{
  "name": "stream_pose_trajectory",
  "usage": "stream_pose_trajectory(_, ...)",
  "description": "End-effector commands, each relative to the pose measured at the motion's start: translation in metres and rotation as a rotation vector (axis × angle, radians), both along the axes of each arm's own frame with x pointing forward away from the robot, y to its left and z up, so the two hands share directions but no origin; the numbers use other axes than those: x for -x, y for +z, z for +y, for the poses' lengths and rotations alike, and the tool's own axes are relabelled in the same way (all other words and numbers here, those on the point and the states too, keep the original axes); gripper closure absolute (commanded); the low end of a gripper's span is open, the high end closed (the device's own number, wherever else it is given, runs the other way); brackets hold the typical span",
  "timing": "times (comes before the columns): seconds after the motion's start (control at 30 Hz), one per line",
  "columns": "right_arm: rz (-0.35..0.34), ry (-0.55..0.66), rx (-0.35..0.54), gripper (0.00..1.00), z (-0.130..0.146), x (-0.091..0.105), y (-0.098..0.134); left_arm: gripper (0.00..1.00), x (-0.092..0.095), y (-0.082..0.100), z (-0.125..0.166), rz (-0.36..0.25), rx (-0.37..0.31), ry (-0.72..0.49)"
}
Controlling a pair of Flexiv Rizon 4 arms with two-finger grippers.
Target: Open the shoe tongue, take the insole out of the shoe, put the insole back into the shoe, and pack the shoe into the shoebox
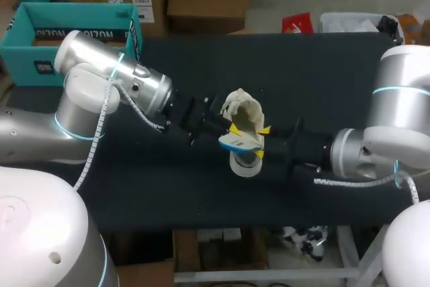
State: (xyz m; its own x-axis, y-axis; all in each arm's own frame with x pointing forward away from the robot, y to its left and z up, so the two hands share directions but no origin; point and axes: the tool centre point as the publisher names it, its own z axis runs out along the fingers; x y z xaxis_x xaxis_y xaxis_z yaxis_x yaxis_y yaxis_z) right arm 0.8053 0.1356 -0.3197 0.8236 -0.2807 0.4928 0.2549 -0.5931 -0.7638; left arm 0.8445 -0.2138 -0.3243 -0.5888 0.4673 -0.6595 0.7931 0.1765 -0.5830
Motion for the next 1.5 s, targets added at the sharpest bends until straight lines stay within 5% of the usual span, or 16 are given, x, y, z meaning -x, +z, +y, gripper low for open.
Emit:
stream_pose_trajectory(0.03,0.003,-0.008,0.033,0.78,0.004,-0.006,0.001,1.0,-0.003,-0.003,-0.003,-0.001,0.007,0.0)
stream_pose_trajectory(0.1,-0.003,-0.012,0.055,1.0,0.005,-0.008,0.001,1.0,-0.003,-0.003,-0.003,-0.002,0.006,0.0)
stream_pose_trajectory(0.47,-0.029,-0.021,0.137,1.0,0.002,-0.019,-0.005,1.0,-0.013,-0.006,-0.011,-0.033,-0.019,0.016)
stream_pose_trajectory(0.87,-0.019,0.013,0.133,1.0,0.0,-0.024,-0.017,1.0,-0.016,-0.013,-0.011,-0.035,-0.064,0.006)
stream_pose_trajectory(0.97,-0.009,0.019,0.13,0.93,-0.001,-0.024,-0.021,1.0,-0.02,-0.016,-0.011,-0.032,-0.072,0.016)
stream_pose_trajectory(1.07,0.0,0.028,0.127,1.0,-0.001,-0.027,-0.026,1.0,-0.026,-0.019,-0.012,-0.026,-0.077,0.029)
stream_pose_trajectory(1.5,0.018,0.056,0.142,1.0,0.002,-0.042,-0.035,1.0,-0.034,-0.03,-0.012,0.014,-0.106,0.056)
